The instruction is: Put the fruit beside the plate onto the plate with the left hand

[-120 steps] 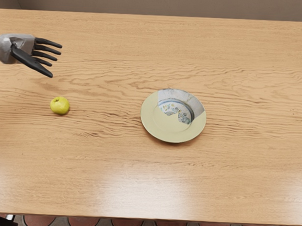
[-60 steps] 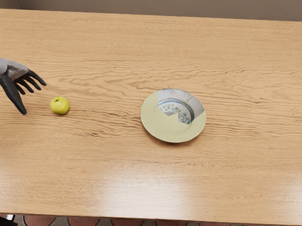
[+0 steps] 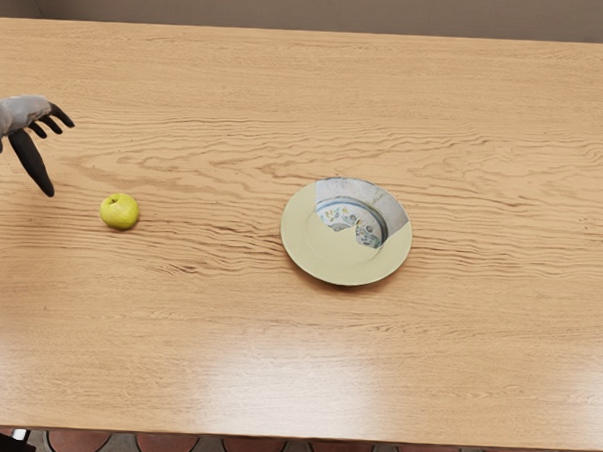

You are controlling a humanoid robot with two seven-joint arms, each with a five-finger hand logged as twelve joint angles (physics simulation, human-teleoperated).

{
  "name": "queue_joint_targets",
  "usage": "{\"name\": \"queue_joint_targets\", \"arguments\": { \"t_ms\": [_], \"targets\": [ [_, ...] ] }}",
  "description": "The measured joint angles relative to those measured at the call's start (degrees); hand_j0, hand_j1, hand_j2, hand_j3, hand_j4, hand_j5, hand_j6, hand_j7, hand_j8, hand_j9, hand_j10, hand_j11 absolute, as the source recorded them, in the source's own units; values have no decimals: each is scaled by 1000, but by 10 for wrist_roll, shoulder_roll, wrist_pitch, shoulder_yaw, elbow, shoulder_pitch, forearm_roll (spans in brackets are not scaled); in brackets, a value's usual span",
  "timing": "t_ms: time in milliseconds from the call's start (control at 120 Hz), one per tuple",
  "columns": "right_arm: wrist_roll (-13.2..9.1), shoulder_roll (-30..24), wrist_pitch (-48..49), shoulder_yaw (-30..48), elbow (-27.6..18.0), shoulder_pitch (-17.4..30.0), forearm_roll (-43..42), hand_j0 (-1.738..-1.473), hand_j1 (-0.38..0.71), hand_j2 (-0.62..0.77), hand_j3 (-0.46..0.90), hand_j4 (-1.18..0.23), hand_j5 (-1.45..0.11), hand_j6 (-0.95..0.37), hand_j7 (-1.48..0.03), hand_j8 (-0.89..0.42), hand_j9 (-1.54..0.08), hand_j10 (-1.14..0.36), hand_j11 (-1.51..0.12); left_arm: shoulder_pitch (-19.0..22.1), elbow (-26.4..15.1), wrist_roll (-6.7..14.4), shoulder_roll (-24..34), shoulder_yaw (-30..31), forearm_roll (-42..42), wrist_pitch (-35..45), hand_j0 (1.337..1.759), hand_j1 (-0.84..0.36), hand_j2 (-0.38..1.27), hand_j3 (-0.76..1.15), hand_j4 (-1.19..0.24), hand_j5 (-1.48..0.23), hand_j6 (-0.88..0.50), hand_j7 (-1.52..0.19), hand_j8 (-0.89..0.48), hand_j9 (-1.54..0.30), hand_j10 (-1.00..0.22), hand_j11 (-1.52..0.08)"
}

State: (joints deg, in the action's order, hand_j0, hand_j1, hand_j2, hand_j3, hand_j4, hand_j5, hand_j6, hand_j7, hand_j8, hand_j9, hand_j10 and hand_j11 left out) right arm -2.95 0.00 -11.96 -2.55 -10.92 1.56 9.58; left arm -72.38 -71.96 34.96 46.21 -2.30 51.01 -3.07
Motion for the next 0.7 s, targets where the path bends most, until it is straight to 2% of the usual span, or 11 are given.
{"name": "queue_joint_targets", "arguments": {
  "t_ms": [217,292,700],
  "targets": [
    [0,0,0,0,0,-1,0,-1658,-305,-7,0,-37,-47,-37,-47,-37,-47,-37,-47,-3,-69,0,-1,15,5,33,1658,56,53,0,-252,-322,-253,-321,-253,-321,-252,-321],
    [0,0,0,0,0,-1,0,-1658,-305,-7,0,-37,-47,-37,-47,-37,-47,-37,-47,-5,-84,0,-24,26,6,52,1658,56,53,0,-252,-322,-253,-321,-253,-321,-251,-321],
    [0,0,0,0,0,-2,0,-1658,-305,-7,0,-37,-47,-37,-47,-37,-47,-37,-47,-18,-102,0,-71,89,6,122,1658,50,54,0,-256,-328,-257,-328,-257,-327,-256,-327]
  ]
}}
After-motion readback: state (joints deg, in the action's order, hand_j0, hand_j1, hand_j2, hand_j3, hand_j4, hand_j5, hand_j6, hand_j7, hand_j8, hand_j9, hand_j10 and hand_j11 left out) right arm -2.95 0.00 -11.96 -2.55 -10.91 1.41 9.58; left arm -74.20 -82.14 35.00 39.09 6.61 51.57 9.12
